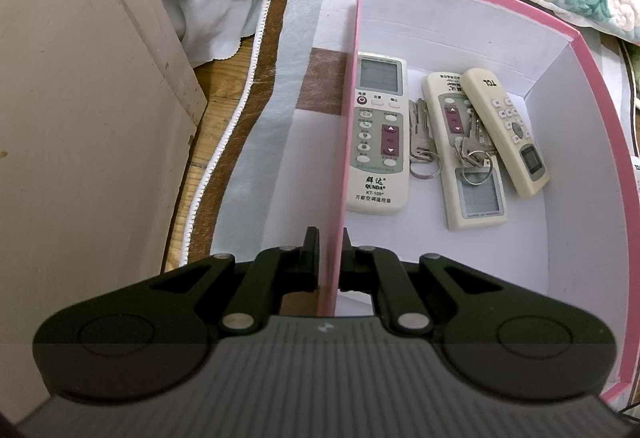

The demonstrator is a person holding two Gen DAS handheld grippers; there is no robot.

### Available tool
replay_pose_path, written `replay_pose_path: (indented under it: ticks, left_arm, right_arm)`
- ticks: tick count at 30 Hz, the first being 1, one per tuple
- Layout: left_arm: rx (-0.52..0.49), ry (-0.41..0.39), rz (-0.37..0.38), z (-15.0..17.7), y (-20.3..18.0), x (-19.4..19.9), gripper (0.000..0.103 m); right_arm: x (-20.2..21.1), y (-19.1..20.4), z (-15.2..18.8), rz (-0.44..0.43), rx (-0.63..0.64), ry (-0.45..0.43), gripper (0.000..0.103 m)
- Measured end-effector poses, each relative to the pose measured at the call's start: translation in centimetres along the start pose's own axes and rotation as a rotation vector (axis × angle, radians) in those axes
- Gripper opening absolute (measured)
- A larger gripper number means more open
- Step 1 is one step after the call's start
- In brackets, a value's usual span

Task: Organize rigid objects
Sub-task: 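Grasp the white square card on the rug with the right tool, then grasp the white charger plug beside the TCL remote with the right tool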

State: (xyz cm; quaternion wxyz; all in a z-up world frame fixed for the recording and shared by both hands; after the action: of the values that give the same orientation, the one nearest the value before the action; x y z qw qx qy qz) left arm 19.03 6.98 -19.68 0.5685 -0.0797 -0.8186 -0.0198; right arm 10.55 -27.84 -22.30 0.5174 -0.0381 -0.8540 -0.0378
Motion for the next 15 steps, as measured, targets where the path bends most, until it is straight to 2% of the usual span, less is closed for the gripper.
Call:
replay_pose_path:
  ticks: [3,7,11,15]
  left_arm:
    - [0.0,0.0,0.0,0.0,0.0,0.0,0.007]
    - [0.0,-0.001,0.001,0.0,0.0,0.0,0.007]
    - [-0.002,-0.001,0.001,0.1,0.0,0.0,0.007]
    - [0.0,0.002,0.002,0.1,0.0,-0.1,0.007]
  right_arm:
    - [-0.7,0.6,-0.2,0.046,0.05,0.002,0.056]
    - [-0.3,2.1,0.1,-0.029,0.072,0.032,0.056]
    - [-0.6,3.4,0.2,0.014,0.166,0.037,0.057]
    - [-2.2,3.2,-0.2,0.003,0.168,0.096,0.056]
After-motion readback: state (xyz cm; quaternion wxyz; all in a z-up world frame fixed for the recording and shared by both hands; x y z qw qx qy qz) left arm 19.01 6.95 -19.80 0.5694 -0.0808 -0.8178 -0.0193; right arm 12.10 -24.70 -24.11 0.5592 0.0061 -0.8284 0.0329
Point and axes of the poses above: each gripper's, at about its wrist camera, not at the fingertips, and x roughly against the way its jaws point, y to its left, z to its underside, the point moved 7 cm from there along -x, roughly the way its jaws point, and after that the axes turned 2 degrees about y, right-handed, at the moved point
